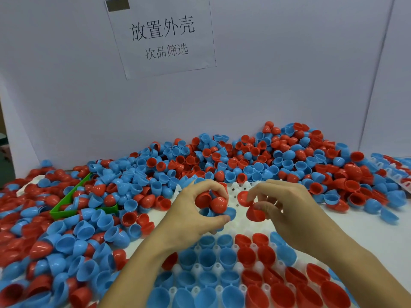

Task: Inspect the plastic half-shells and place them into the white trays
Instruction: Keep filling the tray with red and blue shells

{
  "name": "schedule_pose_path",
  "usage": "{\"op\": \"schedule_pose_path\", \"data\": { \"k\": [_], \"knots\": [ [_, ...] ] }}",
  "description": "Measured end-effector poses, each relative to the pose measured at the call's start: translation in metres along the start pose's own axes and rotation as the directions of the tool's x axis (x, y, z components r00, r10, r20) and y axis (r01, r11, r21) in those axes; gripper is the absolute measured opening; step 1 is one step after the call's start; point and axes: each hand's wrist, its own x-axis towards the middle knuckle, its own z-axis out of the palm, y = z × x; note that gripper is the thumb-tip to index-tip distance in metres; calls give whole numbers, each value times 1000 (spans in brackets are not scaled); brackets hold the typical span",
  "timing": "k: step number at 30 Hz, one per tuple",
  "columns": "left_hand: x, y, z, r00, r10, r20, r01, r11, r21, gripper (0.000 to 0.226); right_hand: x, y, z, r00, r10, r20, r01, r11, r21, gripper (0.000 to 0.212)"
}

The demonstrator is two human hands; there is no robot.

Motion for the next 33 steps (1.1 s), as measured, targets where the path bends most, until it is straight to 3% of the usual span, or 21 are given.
{"op": "schedule_pose_path", "data": {
  "k": [5, 11, 17, 21, 26, 33],
  "knots": [
    [1, 1, -2, 998, 28, -57, -25, 998, 51, 28, -2, 9, -15, 995, 78, 60, -83, 994, 75, 44],
    [1, -1, -4, 998, 16, -61, -13, 998, 58, 28, -5, 20, -41, 946, 224, 234, -230, 973, -4, 29],
    [1, -2, -4, 998, 12, -68, -8, 998, 58, 31, -10, 30, -66, 820, 359, 446, -374, 926, -57, 25],
    [1, -2, -4, 998, 8, -64, -5, 998, 57, 29, -12, 29, -56, 719, 389, 576, -356, 918, -175, 20],
    [1, -2, -4, 998, 7, -63, -3, 998, 61, 29, -11, 27, -42, 706, 437, 557, -297, 897, -327, 15],
    [1, -2, -3, 998, 17, -63, -14, 999, 49, 31, -11, 25, -42, 699, 450, 556, -312, 891, -328, 12]
  ]
}}
